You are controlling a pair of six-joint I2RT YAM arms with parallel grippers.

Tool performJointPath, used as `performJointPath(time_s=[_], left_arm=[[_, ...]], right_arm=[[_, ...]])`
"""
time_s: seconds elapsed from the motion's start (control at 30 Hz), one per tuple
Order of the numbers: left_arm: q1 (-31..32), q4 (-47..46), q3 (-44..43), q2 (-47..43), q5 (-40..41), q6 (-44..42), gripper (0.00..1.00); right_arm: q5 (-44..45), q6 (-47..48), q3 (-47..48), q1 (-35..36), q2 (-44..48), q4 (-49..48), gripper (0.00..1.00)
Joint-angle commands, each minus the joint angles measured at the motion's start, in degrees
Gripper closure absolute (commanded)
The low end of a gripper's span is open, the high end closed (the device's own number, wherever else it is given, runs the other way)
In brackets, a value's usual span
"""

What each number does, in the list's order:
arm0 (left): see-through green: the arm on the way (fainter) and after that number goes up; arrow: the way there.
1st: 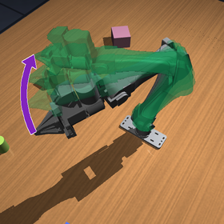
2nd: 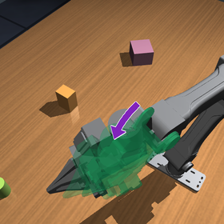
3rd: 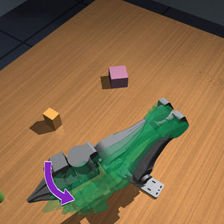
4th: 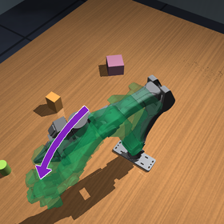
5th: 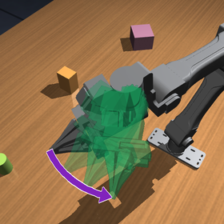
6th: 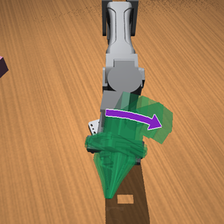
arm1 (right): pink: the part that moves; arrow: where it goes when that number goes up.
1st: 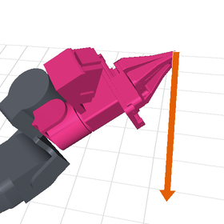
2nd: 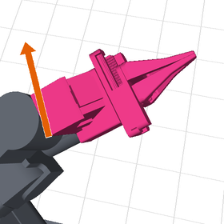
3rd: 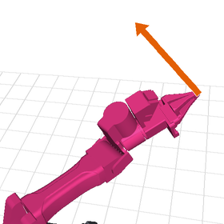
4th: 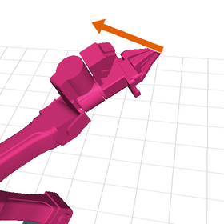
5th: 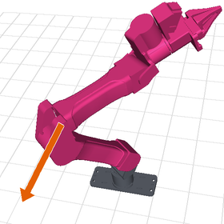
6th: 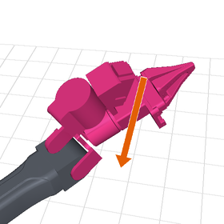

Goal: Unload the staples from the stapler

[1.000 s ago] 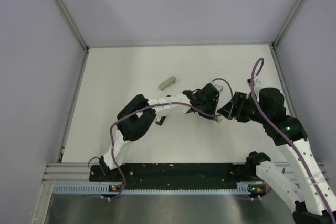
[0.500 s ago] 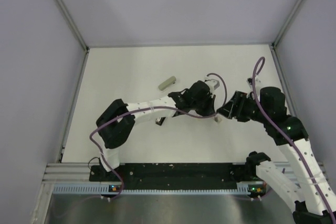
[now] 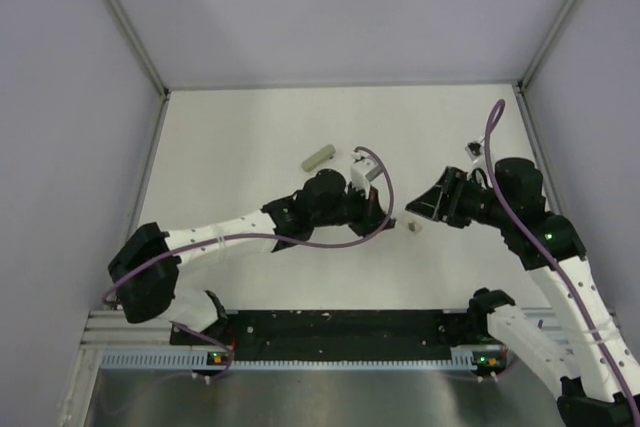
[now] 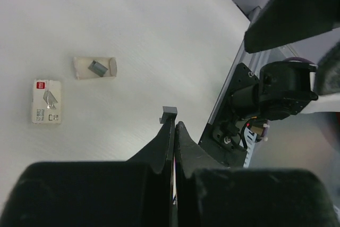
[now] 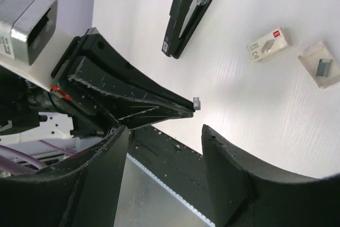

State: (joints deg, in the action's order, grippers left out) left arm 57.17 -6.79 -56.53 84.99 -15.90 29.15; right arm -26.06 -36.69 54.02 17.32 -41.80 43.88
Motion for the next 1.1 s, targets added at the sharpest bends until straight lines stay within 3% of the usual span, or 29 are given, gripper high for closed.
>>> performJointPath(time_s=[0.0, 0.33, 0.67, 1.07], left_arm=[[0.1, -10.6, 5.0, -5.9, -2.6, -1.1, 1.00], [0.2, -20.9, 12.7, -13.0, -6.3, -1.4, 1.00], [0.3, -23.6, 14.4, -15.1, -8.0, -3.5, 1.00], [0.6, -23.9, 14.3, -14.9, -8.1, -4.3, 1.00]], right_arm=[[-3.8, -2.9, 0.0, -0.6, 0.3, -4.3, 0.44], [-13.8, -9.4, -4.3, -0.6, -2.0, -11.3, 0.55], [-20.5, -13.5, -7.7, -0.6, -3.2, -16.0, 0.59], [-22.2, -15.5, -8.8, -0.6, -3.0, -18.2, 0.67]])
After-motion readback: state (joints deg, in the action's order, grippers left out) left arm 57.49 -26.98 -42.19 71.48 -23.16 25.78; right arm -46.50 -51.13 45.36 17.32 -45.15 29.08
